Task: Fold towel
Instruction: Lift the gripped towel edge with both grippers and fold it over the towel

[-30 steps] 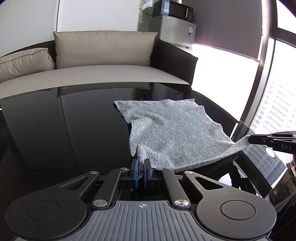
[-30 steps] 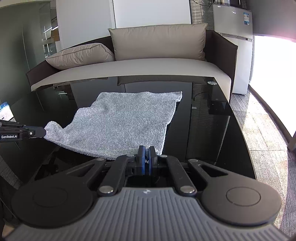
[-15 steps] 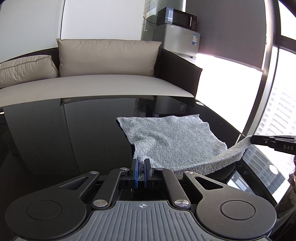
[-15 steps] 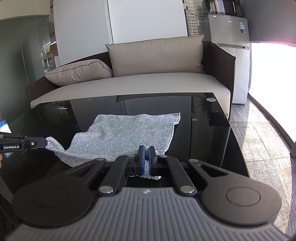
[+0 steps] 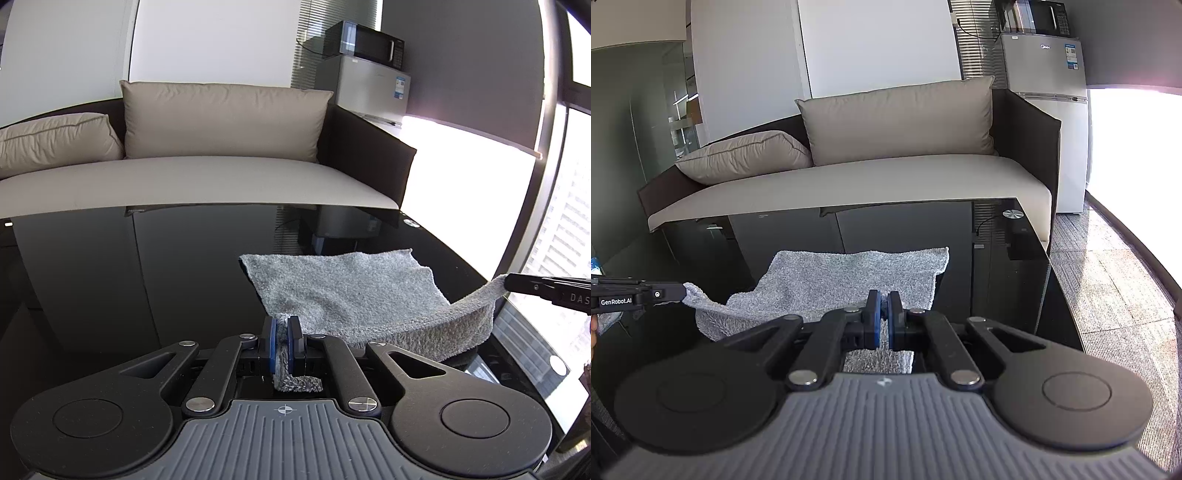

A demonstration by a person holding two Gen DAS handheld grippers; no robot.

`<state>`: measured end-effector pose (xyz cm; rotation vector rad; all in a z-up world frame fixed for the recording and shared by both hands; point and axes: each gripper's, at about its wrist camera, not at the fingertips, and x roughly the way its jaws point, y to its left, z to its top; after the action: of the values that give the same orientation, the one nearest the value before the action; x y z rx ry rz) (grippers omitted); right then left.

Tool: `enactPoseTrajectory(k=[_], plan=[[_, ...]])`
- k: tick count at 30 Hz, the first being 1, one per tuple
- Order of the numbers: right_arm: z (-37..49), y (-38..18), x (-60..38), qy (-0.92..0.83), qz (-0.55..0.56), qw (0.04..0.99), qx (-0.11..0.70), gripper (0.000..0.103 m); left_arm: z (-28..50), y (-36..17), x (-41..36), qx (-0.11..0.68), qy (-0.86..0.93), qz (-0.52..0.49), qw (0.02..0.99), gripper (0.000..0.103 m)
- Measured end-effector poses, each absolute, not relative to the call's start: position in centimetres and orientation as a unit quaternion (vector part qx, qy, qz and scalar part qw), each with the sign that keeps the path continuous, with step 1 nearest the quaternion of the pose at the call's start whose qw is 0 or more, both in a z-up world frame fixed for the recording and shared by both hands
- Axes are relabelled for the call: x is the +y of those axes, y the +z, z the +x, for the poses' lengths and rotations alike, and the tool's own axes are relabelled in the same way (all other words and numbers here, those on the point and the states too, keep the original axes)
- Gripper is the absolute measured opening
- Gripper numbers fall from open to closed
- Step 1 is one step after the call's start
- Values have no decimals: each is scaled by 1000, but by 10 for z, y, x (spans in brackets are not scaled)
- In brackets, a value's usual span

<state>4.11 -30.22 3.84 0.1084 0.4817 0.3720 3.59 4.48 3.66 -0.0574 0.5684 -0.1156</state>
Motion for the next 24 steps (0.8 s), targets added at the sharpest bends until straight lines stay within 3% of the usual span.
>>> enactPoseTrajectory(k=[24], plan=[[108,37,-297,169,61,957,229,3,102,37,46,277,-46,-38,959,5]])
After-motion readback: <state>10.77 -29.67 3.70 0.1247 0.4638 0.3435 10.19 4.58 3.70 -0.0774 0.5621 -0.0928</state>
